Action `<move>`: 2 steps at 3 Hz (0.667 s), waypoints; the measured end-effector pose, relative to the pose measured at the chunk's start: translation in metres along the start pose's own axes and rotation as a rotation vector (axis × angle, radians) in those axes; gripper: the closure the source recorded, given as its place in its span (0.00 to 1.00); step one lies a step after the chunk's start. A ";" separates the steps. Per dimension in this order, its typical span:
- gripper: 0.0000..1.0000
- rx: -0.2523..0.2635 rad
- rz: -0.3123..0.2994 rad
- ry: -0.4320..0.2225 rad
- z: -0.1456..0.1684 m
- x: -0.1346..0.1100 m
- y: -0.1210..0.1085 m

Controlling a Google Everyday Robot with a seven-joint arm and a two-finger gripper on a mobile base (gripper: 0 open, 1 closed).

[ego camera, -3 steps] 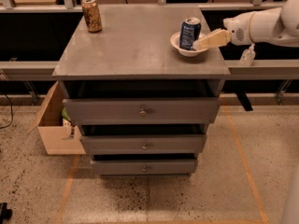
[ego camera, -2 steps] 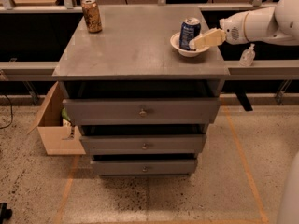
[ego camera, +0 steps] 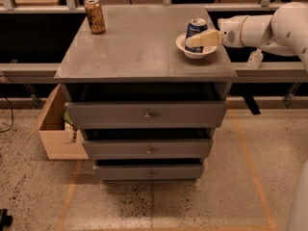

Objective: Pick pepsi can from paper bowl and place on counter

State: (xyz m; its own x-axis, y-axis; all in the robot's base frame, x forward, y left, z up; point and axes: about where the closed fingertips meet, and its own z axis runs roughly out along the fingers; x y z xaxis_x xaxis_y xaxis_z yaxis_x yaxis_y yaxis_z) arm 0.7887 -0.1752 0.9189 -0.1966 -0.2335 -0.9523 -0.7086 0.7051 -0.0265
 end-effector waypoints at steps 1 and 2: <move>0.00 -0.021 -0.014 -0.031 0.021 -0.001 -0.001; 0.06 -0.045 -0.055 -0.029 0.042 0.003 -0.001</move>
Offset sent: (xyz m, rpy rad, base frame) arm 0.0471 0.0337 -0.0244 -0.0432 -0.0780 0.0962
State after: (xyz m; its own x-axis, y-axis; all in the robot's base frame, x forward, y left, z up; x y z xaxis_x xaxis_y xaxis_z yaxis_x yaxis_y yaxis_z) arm 0.8175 -0.1488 0.9031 -0.1371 -0.2511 -0.9582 -0.7478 0.6607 -0.0661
